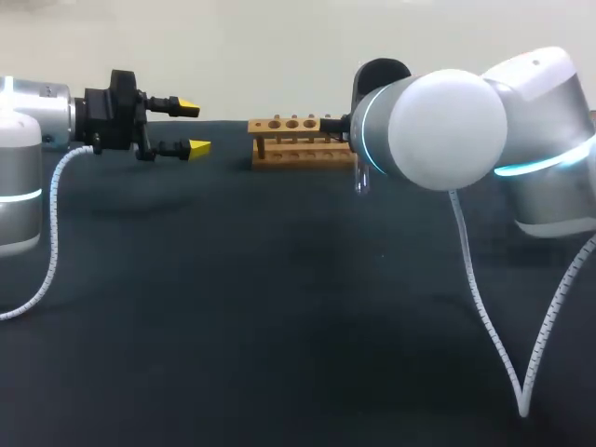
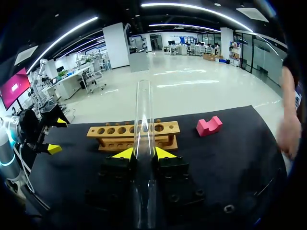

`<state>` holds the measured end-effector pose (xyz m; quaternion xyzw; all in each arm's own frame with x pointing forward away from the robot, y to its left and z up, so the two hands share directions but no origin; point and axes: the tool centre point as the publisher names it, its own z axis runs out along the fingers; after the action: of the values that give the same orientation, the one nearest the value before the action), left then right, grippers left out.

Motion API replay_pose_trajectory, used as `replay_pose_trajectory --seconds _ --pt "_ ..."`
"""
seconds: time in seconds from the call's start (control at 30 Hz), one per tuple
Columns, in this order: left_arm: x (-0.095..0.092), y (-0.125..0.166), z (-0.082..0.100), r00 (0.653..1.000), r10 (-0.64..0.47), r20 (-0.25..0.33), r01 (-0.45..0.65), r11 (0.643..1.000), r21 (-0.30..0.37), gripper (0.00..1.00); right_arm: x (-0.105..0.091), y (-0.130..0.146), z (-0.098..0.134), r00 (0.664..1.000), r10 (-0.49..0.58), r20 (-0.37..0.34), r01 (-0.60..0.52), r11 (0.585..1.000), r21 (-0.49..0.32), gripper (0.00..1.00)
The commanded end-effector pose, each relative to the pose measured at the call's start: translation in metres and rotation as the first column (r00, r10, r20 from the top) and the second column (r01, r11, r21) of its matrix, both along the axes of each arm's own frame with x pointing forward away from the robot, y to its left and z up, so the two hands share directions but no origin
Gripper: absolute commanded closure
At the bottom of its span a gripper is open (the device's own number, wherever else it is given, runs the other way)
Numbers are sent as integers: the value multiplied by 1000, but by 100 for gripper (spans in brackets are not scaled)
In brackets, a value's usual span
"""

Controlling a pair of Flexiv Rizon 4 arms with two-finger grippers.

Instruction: Grasp the test tube, adjust it, and insert it.

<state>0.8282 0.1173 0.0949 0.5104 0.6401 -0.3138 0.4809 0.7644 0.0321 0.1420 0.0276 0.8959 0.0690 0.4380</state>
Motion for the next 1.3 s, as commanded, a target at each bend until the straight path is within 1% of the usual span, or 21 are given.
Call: replay_pose_trajectory --seconds 0.03,0.3,0.6,0.67,1.07,1.3 --pt "-2 1 -1 1000 3 7 -3 1000 -4 0 -1 -1 -1 1000 1 7 -1 1000 3 100" --pt "-2 1 -1 1000 3 7 -3 1000 -4 0 -1 -1 -1 1000 1 7 -1 1000 3 100" --pt "-2 1 -1 1000 3 7 -3 1000 -4 0 18 5 -17 998 36 -48 -37 999 -23 100" --pt "-2 1 -1 1000 3 7 -3 1000 -4 0 23 6 -21 997 45 -67 -49 997 -58 100" --pt "-2 1 -1 1000 3 7 -3 1000 -4 0 41 13 -43 987 77 -143 -87 994 -68 100" --pt "-2 1 -1 1000 3 7 -3 1000 -4 0 50 15 -54 980 68 -186 -81 995 -66 100"
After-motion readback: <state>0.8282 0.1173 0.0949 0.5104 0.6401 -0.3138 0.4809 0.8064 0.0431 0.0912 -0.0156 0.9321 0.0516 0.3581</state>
